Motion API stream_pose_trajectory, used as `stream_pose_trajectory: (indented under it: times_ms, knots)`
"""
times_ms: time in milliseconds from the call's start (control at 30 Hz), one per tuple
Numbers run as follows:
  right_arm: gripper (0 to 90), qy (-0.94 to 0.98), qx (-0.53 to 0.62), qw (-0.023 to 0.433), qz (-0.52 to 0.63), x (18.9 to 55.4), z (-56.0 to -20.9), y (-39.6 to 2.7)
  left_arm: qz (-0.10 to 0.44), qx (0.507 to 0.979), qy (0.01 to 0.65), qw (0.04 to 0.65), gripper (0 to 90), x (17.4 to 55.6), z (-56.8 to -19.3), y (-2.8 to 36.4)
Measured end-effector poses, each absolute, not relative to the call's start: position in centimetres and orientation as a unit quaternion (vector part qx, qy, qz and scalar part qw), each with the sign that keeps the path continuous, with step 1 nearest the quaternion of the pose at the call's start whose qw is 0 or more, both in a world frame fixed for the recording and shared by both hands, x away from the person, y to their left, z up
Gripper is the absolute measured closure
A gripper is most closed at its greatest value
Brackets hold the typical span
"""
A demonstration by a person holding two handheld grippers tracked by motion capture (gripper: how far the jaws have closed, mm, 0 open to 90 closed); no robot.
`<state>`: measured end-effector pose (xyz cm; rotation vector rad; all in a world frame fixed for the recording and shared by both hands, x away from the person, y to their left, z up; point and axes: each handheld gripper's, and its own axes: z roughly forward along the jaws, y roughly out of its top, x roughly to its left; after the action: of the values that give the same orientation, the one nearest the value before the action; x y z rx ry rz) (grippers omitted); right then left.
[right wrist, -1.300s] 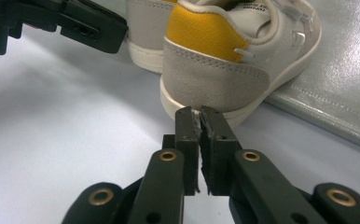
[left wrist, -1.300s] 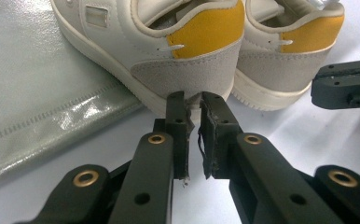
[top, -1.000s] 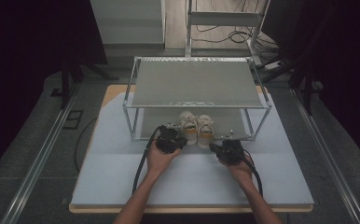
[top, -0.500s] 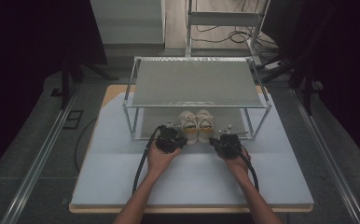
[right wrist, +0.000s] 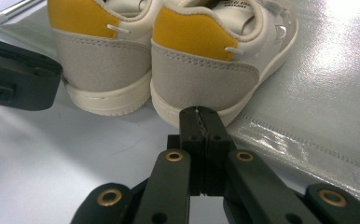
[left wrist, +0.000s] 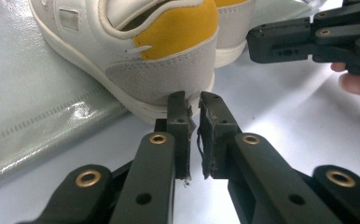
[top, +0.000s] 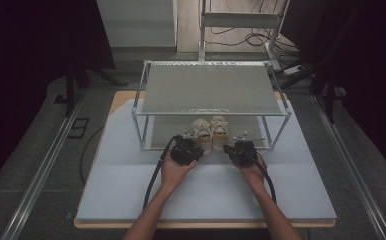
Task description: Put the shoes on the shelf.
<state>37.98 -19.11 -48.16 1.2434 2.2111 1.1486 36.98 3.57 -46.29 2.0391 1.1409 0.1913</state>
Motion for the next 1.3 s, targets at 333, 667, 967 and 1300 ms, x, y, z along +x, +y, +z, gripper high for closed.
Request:
stream_pose_trajectory:
  times_ms: [333, 667, 967, 1300]
  knots:
    - [88.7, 0.78, 0.441, 0.176, 0.407, 38.0, -48.3, -19.2, 0.068, 0.793, 0.462, 0.392, 85.0, 38.0, -46.5, 3.9]
    - [88.7, 0.78, 0.441, 0.176, 0.407, 38.0, -48.3, -19.3, 0.09, 0.798, 0.456, 0.382, 84.1, 39.8, -46.8, 3.9]
    - [88.7, 0.78, 0.441, 0.175, 0.408, 38.1, -48.2, -19.3, 0.09, 0.798, 0.459, 0.379, 82.6, 40.8, -47.1, 3.7]
    - [88.6, 0.776, 0.446, 0.189, 0.403, 38.8, -48.4, -19.0, 0.086, 0.797, 0.462, 0.381, 82.3, 40.9, -47.2, 3.6]
